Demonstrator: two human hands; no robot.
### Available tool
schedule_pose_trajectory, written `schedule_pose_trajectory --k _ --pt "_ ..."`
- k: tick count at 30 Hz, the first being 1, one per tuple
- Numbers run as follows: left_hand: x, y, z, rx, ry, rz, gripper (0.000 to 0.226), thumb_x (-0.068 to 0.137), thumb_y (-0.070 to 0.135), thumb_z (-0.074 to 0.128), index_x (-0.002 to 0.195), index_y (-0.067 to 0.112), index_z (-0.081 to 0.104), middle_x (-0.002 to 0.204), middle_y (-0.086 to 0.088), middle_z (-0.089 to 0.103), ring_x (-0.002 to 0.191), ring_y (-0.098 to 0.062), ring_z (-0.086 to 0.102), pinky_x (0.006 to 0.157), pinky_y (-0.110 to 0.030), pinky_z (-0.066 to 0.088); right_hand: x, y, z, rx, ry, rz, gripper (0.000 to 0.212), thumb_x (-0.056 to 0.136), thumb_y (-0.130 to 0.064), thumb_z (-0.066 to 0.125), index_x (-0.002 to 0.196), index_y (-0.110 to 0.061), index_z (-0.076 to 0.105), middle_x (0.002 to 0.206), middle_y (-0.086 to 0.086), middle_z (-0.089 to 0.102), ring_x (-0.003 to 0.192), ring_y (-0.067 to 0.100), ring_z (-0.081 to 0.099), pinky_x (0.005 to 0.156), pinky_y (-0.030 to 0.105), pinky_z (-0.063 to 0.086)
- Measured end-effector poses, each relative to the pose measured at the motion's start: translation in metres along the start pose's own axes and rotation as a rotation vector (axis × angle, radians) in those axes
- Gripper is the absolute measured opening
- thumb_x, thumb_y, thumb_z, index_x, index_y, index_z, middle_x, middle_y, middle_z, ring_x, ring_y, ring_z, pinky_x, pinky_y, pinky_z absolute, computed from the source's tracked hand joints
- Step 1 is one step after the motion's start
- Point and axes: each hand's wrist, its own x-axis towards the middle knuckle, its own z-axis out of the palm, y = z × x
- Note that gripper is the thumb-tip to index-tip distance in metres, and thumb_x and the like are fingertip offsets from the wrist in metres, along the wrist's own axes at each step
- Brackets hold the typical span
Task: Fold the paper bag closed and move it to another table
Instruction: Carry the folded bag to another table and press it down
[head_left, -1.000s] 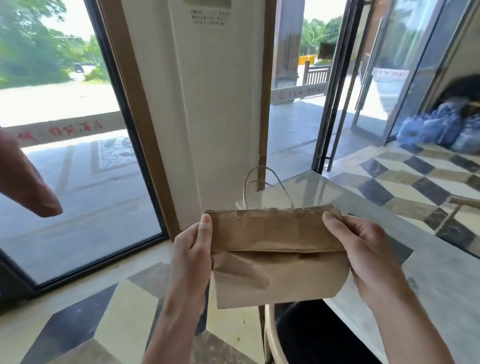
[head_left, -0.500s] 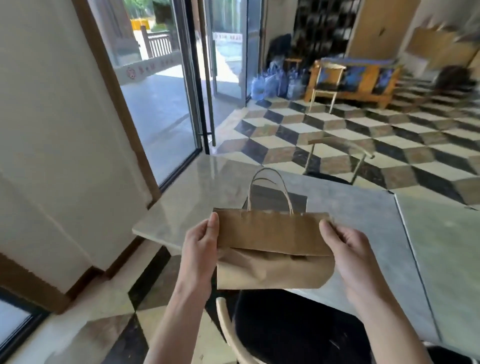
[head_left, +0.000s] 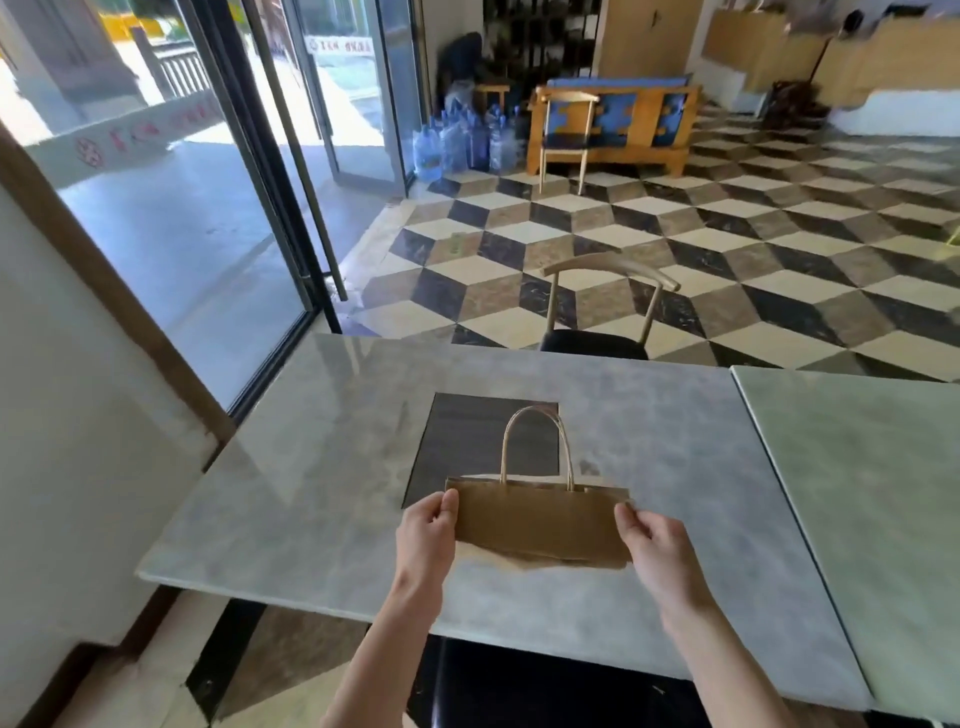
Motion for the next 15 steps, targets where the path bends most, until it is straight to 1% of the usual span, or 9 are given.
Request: schedule_pose_trajectory --k 2,3,7,10,12,14,15 --pt "0.023 -0.01 0.013 0.029 -0.01 -0.037 0.044 0.098 0.024 0.047 0.057 0.019 0.034 0.055 0.008 0.026 0.059 -0.017 0.024 0.06 -0.035 0.019 0.022 0.012 0.007 -0.036 0.016 0.028 0.047 0.098 -0.026 0.057 0.057 -0.008 0.043 0.057 0.0 0.03 0.057 0.017 0.029 0.057 0.034 0.022" --pt "0.032 -0.015 0.019 0.035 -0.02 -0.05 0.045 0.098 0.024 0.047 0.056 0.019 0.032 0.054 0.008 0.026 0.058 -0.016 0.023 0.059 -0.034 0.018 0.03 0.015 0.011 -0.056 0.017 0.039 0.045 0.098 -0.026 0.058 0.058 -0.011 0.044 0.056 -0.001 0.03 0.056 0.017 0.029 0.056 0.034 0.022" --pt "0.062 -0.033 0.036 0.063 -0.048 -0.117 0.045 0.099 0.022 0.046 0.057 0.019 0.032 0.054 0.008 0.025 0.054 -0.014 0.022 0.055 -0.033 0.016 0.058 0.036 0.028 -0.116 0.012 0.127 0.044 0.098 -0.026 0.057 0.059 -0.012 0.043 0.054 0.0 0.032 0.054 0.018 0.031 0.053 0.035 0.022" --pt "0.082 -0.05 0.043 0.096 -0.083 -0.164 0.045 0.099 0.02 0.045 0.056 0.018 0.032 0.052 0.01 0.025 0.053 -0.013 0.022 0.054 -0.033 0.017 0.072 0.051 0.04 -0.166 0.013 0.177 0.047 0.098 -0.027 0.057 0.057 -0.013 0.039 0.051 -0.001 0.032 0.053 0.018 0.032 0.053 0.035 0.023" --pt "0.096 -0.06 0.045 0.107 -0.104 -0.181 0.045 0.098 0.019 0.046 0.056 0.019 0.031 0.053 0.009 0.025 0.054 -0.014 0.022 0.055 -0.033 0.017 0.081 0.059 0.048 -0.194 0.01 0.207 0.05 0.097 -0.029 0.057 0.056 -0.01 0.039 0.052 0.0 0.034 0.054 0.018 0.034 0.053 0.035 0.025" --pt "0.107 -0.07 0.048 0.133 -0.106 -0.179 0.043 0.097 0.019 0.047 0.057 0.019 0.031 0.055 0.007 0.025 0.055 -0.015 0.022 0.055 -0.033 0.017 0.086 0.066 0.054 -0.202 0.014 0.238 0.051 0.097 -0.032 0.056 0.06 0.001 0.047 0.054 0.003 0.039 0.056 0.02 0.038 0.055 0.036 0.027" --pt "0.112 -0.074 0.05 0.151 -0.111 -0.18 0.042 0.097 0.019 0.047 0.058 0.018 0.031 0.055 0.006 0.025 0.055 -0.015 0.022 0.055 -0.033 0.018 0.088 0.067 0.057 -0.211 0.02 0.25 0.051 0.098 -0.032 0.056 0.062 0.003 0.049 0.054 0.003 0.04 0.057 0.021 0.039 0.055 0.036 0.028"
